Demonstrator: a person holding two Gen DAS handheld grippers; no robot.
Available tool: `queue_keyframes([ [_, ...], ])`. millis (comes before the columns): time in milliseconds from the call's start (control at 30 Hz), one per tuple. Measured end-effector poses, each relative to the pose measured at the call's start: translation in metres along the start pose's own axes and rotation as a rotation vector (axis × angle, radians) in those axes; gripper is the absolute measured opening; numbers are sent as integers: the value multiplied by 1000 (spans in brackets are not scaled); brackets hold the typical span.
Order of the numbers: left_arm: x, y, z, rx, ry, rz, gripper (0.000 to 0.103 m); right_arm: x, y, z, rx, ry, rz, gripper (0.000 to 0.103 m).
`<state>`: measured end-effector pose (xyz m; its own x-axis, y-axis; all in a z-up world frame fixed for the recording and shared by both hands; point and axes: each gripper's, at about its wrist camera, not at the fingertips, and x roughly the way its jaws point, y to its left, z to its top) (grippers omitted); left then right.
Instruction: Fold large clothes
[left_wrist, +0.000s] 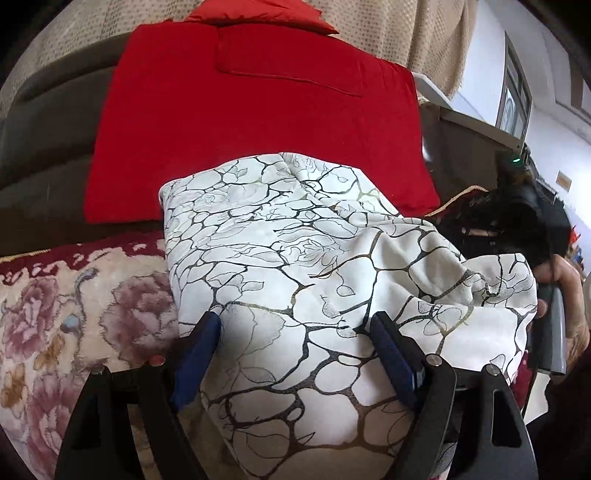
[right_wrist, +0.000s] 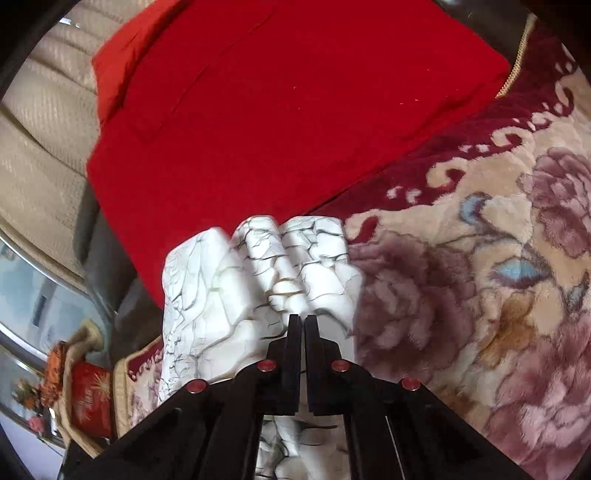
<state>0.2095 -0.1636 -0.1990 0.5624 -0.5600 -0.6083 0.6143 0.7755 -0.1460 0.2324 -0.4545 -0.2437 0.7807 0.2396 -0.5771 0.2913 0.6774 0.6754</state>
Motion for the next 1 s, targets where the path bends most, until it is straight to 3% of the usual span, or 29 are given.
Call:
queue_keyframes([
  [67, 1, -4, 1, 10, -4, 8, 83, -12, 17, 2, -53, -44, 97, 6],
  [133, 2, -8, 3, 18, -5, 16, 83, -26, 45, 3, -144, -80, 125, 7],
  [267, -3, -2, 2, 11, -5, 9, 83, -23, 114, -4, -331, -58, 96, 7],
  [433, -6, -5, 0, 11, -4, 7, 83, -7, 160, -27, -508, 9, -3, 7],
  [633, -20, 15, 21, 12, 19, -54, 84, -2, 174, -11, -488, -16, -53, 7],
  [700, -32, 35, 34, -38, -51, -24, 84, -6, 174, -3, -467, -21, -27, 7],
  [767, -32, 64, 45, -131, -71, 39, 84, -2, 178, 0, -451, -18, -13, 7],
  [900, 1, 109, 49, -307, 17, 123, 84, 18, 183, 1, -453, -6, -31, 7],
  [1000, 27, 111, 48, -320, 81, 150, 84, 49, 176, 5, -438, 30, -75, 7],
])
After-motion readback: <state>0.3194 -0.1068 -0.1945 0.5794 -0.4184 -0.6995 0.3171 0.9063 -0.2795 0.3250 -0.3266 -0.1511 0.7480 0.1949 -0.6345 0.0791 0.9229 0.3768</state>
